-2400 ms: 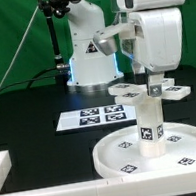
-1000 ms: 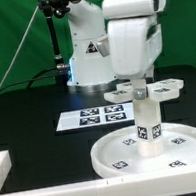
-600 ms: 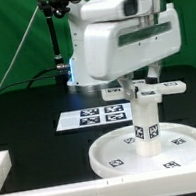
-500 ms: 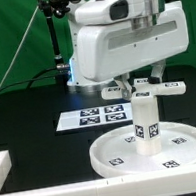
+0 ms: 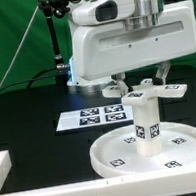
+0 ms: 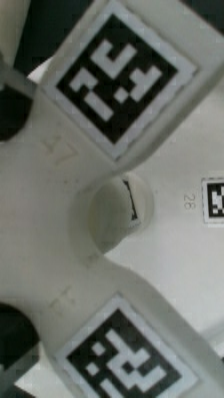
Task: Assemble round table
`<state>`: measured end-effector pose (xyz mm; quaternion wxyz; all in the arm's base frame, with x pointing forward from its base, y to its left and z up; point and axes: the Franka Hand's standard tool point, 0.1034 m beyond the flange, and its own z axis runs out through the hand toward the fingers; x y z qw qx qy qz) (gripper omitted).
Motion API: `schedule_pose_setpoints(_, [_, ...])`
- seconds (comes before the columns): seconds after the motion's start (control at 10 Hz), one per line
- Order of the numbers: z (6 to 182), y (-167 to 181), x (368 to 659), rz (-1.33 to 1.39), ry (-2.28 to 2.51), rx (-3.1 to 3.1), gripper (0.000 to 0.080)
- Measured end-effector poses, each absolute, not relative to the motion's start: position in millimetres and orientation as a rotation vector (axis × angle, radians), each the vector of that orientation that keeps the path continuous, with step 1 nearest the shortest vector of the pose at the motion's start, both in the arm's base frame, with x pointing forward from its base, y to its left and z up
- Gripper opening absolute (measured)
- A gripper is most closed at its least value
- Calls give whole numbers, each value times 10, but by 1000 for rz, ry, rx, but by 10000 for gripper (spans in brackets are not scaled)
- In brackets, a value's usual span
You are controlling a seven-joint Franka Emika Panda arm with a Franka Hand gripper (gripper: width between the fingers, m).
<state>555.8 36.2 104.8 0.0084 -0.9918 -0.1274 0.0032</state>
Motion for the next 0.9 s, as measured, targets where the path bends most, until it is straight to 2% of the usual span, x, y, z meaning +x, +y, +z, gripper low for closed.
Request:
schedule_pose_setpoints(0.6, [1035, 400, 5537, -44, 688, -2958, 445])
schedule_pose_setpoints(0.9, [1033, 401, 5540, -31, 944, -2879, 445])
